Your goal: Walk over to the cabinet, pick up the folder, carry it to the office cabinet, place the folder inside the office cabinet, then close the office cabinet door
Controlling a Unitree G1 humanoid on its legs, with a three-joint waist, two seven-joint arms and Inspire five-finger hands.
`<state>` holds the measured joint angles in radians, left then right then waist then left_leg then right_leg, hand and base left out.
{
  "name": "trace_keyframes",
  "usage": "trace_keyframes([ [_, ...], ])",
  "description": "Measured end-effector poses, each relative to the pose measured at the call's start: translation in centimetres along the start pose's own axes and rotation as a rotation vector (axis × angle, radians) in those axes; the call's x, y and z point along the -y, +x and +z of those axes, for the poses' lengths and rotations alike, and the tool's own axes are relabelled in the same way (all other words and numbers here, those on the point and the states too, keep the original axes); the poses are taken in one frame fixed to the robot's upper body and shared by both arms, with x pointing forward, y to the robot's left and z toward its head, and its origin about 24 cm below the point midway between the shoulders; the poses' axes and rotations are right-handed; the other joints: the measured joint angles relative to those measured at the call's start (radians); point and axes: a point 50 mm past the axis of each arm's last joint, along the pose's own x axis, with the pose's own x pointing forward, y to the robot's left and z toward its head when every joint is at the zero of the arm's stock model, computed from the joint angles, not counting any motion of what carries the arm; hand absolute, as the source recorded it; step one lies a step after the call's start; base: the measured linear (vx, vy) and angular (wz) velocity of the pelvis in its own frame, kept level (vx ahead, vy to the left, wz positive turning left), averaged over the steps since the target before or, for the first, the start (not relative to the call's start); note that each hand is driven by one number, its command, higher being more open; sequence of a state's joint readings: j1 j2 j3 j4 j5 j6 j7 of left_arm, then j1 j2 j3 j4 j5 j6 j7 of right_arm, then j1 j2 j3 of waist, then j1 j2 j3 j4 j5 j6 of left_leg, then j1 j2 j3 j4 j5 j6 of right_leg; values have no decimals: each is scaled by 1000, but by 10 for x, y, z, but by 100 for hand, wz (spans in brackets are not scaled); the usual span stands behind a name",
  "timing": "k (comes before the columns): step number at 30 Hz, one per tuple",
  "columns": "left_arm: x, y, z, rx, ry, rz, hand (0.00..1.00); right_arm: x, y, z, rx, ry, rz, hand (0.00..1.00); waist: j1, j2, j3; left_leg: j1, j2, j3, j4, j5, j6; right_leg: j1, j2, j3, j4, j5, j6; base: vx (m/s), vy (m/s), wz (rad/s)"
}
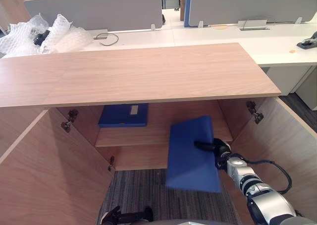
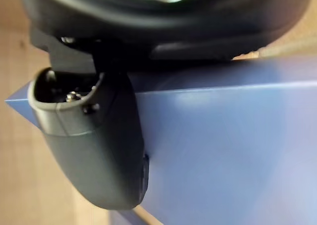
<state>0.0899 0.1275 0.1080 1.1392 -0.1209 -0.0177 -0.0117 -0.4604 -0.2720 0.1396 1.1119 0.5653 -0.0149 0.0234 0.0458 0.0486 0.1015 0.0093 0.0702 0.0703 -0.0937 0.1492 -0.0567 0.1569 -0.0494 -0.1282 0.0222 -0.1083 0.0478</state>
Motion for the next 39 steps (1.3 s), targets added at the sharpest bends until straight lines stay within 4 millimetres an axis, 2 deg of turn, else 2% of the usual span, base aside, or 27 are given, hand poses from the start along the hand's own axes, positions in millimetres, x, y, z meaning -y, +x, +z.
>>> trace_keyframes([
  [1, -1, -1, -3, -5, -32, 9, 100, -2, 1, 2, 13, 156, -12, 0, 1, 1, 1, 0, -1, -1, 0, -2, 0, 0, -1, -1, 0, -2, 0, -31, 6, 2],
  [3, -2, -2, -8, -14, -93, 27, 100, -7, 2, 3, 30, 362, -21, 0, 2, 1, 1, 0, -3, -1, 0, -8, 0, 1, -6, -1, -2, -5, 0, 0, 0, 0],
  [6, -6, -4, -15, -28, -201, 48, 100, -15, 2, 9, 78, 590, -13, 0, 2, 2, 8, -1, -10, 0, 1, -21, 1, 2, -15, -1, -6, -9, 5, 34, 31, 1],
  [7, -9, -5, -18, -32, -279, 70, 100, -19, 2, 17, 135, 726, -3, 0, 3, 4, 21, -4, -16, 0, 8, -28, 9, 2, -21, -2, -9, -11, 8, 62, 31, 3],
  [9, -11, -5, -20, -31, -337, 90, 100, -21, 1, 26, 196, 826, 2, 0, 4, 7, 34, -20, -24, -2, 28, -38, 19, 1, -27, -5, -11, -11, 10, 63, 26, 6],
  [11, -13, -6, -17, -13, -403, 109, 100, -22, 0, 43, 277, 909, 13, 0, 8, 12, 69, -62, -30, -4, 108, -80, 24, -4, -38, -8, -1, -14, 17, 44, 40, 8],
  [12, -11, -5, -11, 17, -477, 127, 100, -22, -4, 78, 407, 997, 38, 0, 16, 46, 105, -192, -13, -21, 288, -149, 45, -87, -39, -15, 93, -33, 32, 15, 56, 8],
  [13, -9, -5, -8, 27, -494, 128, 100, -22, -5, 88, 442, 1012, 46, 0, 20, 56, 118, -223, -9, -26, 332, -165, 50, -117, -41, -16, 140, -49, 36, 1, 88, 5],
  [14, -6, -4, -1, 52, -525, 123, 100, -25, -9, 112, 514, 1047, 75, 0, 32, 72, 151, -281, -1, -26, 430, -207, 58, -193, -51, -21, 275, -98, 43, -10, 68, -1],
  [15, -6, -4, 1, 60, -537, 123, 100, -28, -11, 120, 531, 1064, 94, 0, 34, 72, 158, -306, -1, -26, 469, -223, 62, -227, -58, -23, 333, -121, 45, -28, 62, -2],
  [17, -5, -4, 6, 83, -582, 123, 100, -46, -15, 157, 570, 1116, 166, 0, 43, 75, 175, -400, 0, -20, 610, -294, 66, -349, -87, -25, 533, -200, 49, -37, 4, -5],
  [18, -4, -4, 8, 92, -594, 120, 100, -50, -17, 167, 582, 1131, 186, 0, 50, 76, 182, -415, 0, -16, 640, -314, 66, -370, -94, -24, 570, -218, 50, -60, -2, -19],
  [19, -1, -4, 11, 111, -630, 115, 100, -60, -25, 194, 622, 1162, 243, 0, 63, 77, 197, -464, -1, 3, 712, -356, 64, -430, -117, -22, 656, -268, 46, -94, 13, -18],
  [20, 1, -4, 12, 115, -645, 112, 100, -65, -29, 206, 637, 1176, 270, 0, 64, 78, 203, -487, -3, 6, 741, -370, 67, -456, -126, -23, 687, -288, 47, -115, 20, -17],
  [22, 7, -5, 15, 129, -663, 95, 100, -74, -46, 248, 702, 1183, 334, 0, 72, 92, 227, -574, -9, 19, 836, -406, 73, -542, -156, -19, 787, -350, 45, -152, 20, -6],
  [25, 11, -5, 14, 127, -715, 94, 100, -70, -68, 289, 780, 1201, 360, 0, 82, 105, 254, -676, -23, 24, 938, -434, 84, -651, -193, -8, 920, -403, 45, -174, 11, 8],
  [27, 11, -5, 13, 121, -734, 99, 100, -66, -78, 305, 813, 1216, 363, 0, 84, 111, 265, -717, -29, 24, 980, -438, 88, -693, -205, -4, 973, -417, 55, -119, 11, 14],
  [28, 11, -5, 13, 124, -736, 100, 100, -64, -88, 321, 844, 1216, 371, 0, 85, 113, 275, -757, -31, 24, 1011, -442, 89, -736, -217, -3, 1017, -426, 59, -99, 15, 11],
  [31, 11, -6, 19, 147, -737, 95, 100, -65, -111, 353, 875, 1187, 383, 0, 93, 121, 295, -837, -35, 23, 1067, -443, 88, -821, -235, -1, 1092, -446, 57, -122, 24, 8],
  [34, 9, -7, 26, 174, -738, 91, 100, -66, -129, 373, 907, 1124, 383, 0, 105, 134, 309, -899, -43, 22, 1108, -443, 86, -886, -258, -2, 1152, -467, 52, -121, 18, 11],
  [39, 8, -7, 30, 185, -750, 104, 100, -66, -133, 377, 891, 1141, 358, 0, 112, 150, 318, -969, -63, 11, 1135, -427, 85, -955, -283, -6, 1210, -480, 48, -62, -6, 19],
])
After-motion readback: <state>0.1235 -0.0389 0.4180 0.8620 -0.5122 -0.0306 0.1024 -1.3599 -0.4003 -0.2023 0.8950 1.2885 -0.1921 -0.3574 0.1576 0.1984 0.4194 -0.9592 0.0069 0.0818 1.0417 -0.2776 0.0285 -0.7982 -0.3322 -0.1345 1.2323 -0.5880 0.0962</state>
